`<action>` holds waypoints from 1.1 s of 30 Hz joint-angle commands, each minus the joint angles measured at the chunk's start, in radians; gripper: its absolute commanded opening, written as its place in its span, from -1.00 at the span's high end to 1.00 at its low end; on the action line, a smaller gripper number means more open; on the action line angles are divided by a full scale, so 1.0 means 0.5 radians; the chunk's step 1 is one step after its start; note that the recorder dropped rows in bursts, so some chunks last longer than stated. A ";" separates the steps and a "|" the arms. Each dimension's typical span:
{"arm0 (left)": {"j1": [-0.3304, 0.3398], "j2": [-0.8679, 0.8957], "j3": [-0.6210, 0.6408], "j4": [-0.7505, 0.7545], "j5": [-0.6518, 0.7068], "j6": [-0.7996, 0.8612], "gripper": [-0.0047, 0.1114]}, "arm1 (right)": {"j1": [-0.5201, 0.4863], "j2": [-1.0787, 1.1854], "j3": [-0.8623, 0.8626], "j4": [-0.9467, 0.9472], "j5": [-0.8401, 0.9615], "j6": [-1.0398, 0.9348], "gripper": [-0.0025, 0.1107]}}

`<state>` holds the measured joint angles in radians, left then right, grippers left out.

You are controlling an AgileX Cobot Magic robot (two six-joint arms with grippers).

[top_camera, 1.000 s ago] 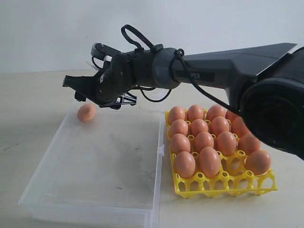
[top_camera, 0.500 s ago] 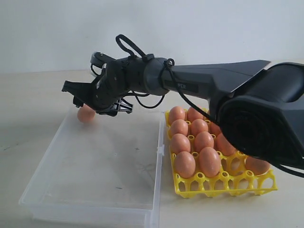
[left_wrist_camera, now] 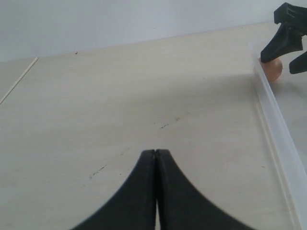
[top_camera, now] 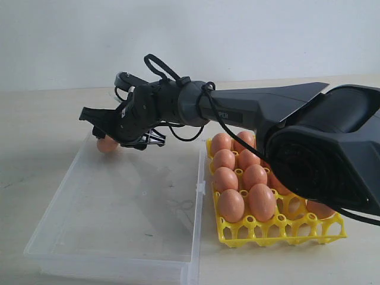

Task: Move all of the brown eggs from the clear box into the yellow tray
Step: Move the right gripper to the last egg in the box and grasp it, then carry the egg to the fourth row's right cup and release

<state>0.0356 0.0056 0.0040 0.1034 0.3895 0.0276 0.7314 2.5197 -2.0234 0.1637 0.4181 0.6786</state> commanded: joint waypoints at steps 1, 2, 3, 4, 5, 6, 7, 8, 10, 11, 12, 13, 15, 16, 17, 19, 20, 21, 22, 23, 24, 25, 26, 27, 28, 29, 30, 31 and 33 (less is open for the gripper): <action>-0.011 -0.011 -0.008 -0.005 -0.018 -0.010 0.92 | 0.004 0.018 -0.015 -0.020 -0.058 -0.010 -0.12; -0.011 -0.011 -0.008 -0.005 -0.018 -0.010 0.92 | 0.004 0.018 -0.015 -0.020 -0.074 -0.010 -0.12; -0.011 -0.011 -0.008 -0.005 -0.018 -0.010 0.92 | 0.004 0.018 -0.015 -0.020 -0.092 -0.010 -0.12; -0.011 -0.011 -0.008 -0.005 -0.018 -0.010 0.92 | 0.004 0.018 -0.015 -0.020 -0.107 -0.010 -0.12; -0.011 -0.011 -0.008 -0.005 -0.018 -0.010 0.92 | 0.004 0.018 -0.015 -0.020 -0.119 -0.010 -0.11; -0.011 -0.011 -0.008 -0.005 -0.018 -0.010 0.92 | 0.004 0.018 -0.015 -0.020 -0.134 -0.010 -0.11; -0.011 -0.011 -0.008 -0.005 -0.018 -0.010 0.92 | 0.004 0.018 -0.015 -0.020 -0.145 -0.010 -0.10; -0.011 -0.011 -0.008 -0.005 -0.018 -0.010 0.92 | 0.004 0.018 -0.015 -0.020 -0.154 -0.010 -0.09; -0.011 -0.011 -0.008 -0.005 -0.018 -0.010 0.92 | 0.004 0.031 -0.015 -0.020 -0.161 -0.010 -0.07; -0.011 -0.011 -0.008 -0.005 -0.018 -0.010 0.92 | 0.004 0.036 -0.015 -0.020 -0.161 -0.010 -0.07; -0.011 -0.011 -0.008 -0.005 -0.018 -0.010 0.92 | 0.004 0.040 -0.015 -0.020 -0.161 -0.010 -0.07; -0.011 -0.011 -0.008 -0.005 -0.018 -0.010 0.92 | 0.004 0.048 -0.015 -0.016 -0.162 -0.010 -0.07; -0.011 -0.011 -0.008 -0.005 -0.018 -0.010 0.92 | 0.004 0.057 -0.015 -0.016 -0.166 -0.016 -0.07; -0.011 -0.011 -0.008 -0.005 -0.018 -0.010 0.92 | 0.004 0.056 -0.015 -0.012 -0.166 -0.035 -0.06; -0.011 -0.011 -0.008 -0.005 -0.018 -0.010 0.92 | 0.004 0.056 -0.015 -0.012 -0.166 -0.052 -0.04; -0.011 -0.011 -0.008 -0.005 -0.018 -0.010 0.92 | 0.004 0.056 -0.015 -0.012 -0.166 -0.056 0.08; -0.011 -0.011 -0.008 -0.005 -0.018 -0.010 0.92 | 0.004 0.056 -0.015 -0.002 -0.166 -0.066 0.18; -0.011 -0.011 -0.008 -0.005 -0.018 -0.010 0.92 | 0.004 0.056 -0.015 0.018 -0.166 -0.090 0.31; -0.011 -0.011 -0.008 -0.005 -0.018 -0.010 0.92 | 0.004 0.056 -0.015 0.049 -0.166 -0.148 0.45; -0.011 -0.011 -0.008 -0.005 -0.018 -0.010 0.92 | 0.004 0.056 -0.015 0.073 -0.160 -0.204 0.62; -0.011 -0.011 -0.008 -0.005 -0.018 -0.010 0.92 | 0.004 0.048 -0.015 0.095 -0.133 -0.252 0.76; -0.011 -0.011 -0.008 -0.005 -0.018 -0.010 0.92 | 0.004 0.030 -0.015 0.095 -0.095 -0.305 0.95; -0.011 -0.011 -0.008 -0.005 -0.018 -0.010 0.92 | 0.004 0.013 -0.015 0.095 -0.053 -0.355 0.95; -0.011 -0.011 -0.008 -0.005 -0.018 -0.010 0.92 | 0.004 -0.005 -0.015 0.077 -0.022 -0.396 0.96; -0.011 -0.011 -0.008 -0.005 -0.018 -0.010 0.92 | 0.004 -0.038 0.010 0.047 -0.008 -0.456 0.96; -0.011 -0.011 -0.008 -0.005 -0.018 -0.010 0.92 | -0.001 -0.088 0.060 0.013 -0.035 -0.497 0.96; -0.011 -0.011 -0.008 -0.005 -0.018 -0.010 0.92 | -0.003 -0.139 0.123 -0.022 -0.083 -0.507 0.96; -0.011 -0.011 -0.008 -0.005 -0.018 -0.010 0.92 | -0.008 -0.221 0.256 -0.048 -0.183 -0.515 0.96; -0.011 -0.011 -0.008 -0.005 -0.018 -0.010 0.92 | -0.018 -0.403 0.527 -0.061 -0.450 -0.637 0.96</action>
<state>0.0356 0.0056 0.0040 0.1034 0.3895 0.0276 0.7314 2.4286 -1.8857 0.1595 0.3391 0.4324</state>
